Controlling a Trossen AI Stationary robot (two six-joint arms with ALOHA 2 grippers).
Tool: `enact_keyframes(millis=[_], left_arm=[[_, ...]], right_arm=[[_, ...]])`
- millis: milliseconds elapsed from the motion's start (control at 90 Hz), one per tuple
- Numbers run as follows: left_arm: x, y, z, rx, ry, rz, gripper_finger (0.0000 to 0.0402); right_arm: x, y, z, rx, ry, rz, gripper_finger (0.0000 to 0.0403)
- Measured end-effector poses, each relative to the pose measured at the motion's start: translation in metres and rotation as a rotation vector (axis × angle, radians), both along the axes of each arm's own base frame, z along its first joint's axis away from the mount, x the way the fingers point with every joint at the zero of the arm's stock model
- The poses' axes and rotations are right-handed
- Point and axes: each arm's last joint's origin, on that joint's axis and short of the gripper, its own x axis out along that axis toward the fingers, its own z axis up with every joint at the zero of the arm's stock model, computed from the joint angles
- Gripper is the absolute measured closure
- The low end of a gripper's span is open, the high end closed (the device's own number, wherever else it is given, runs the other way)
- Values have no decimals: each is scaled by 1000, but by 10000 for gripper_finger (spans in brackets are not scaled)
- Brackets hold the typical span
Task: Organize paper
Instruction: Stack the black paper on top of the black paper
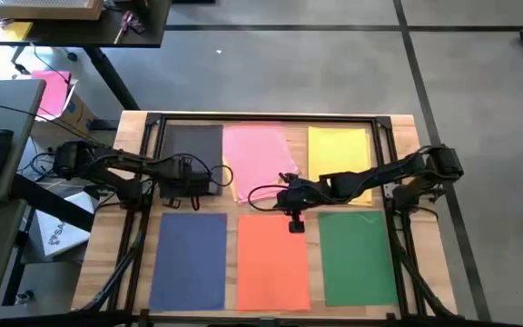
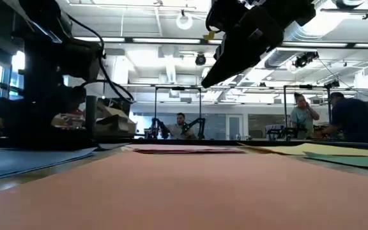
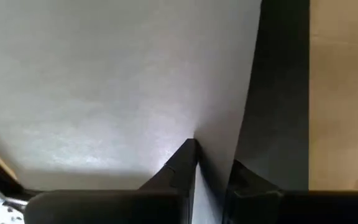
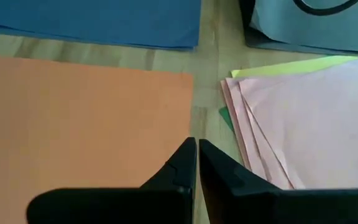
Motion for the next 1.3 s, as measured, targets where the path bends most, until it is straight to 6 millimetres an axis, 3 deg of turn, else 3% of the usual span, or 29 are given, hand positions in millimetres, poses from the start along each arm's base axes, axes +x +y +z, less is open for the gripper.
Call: enact_keyframes(millis=[522,622,889,1144,1300], left_arm=[[6,1,0,36,-67,14,287],[6,1,0,36,-66,14,302],[6,1,0,95,-66,8,394],[8,-2,3,138,-79,5,401],[21,0,17,162,-152,39,401]], right_arm=[[0,0,0,0,0,0,402],[0,0,0,0,0,0,402],[0,0,0,0,0,0,402],[0,0,0,-1,0,0,402],[0,0,0,-1,-4,1,402]])
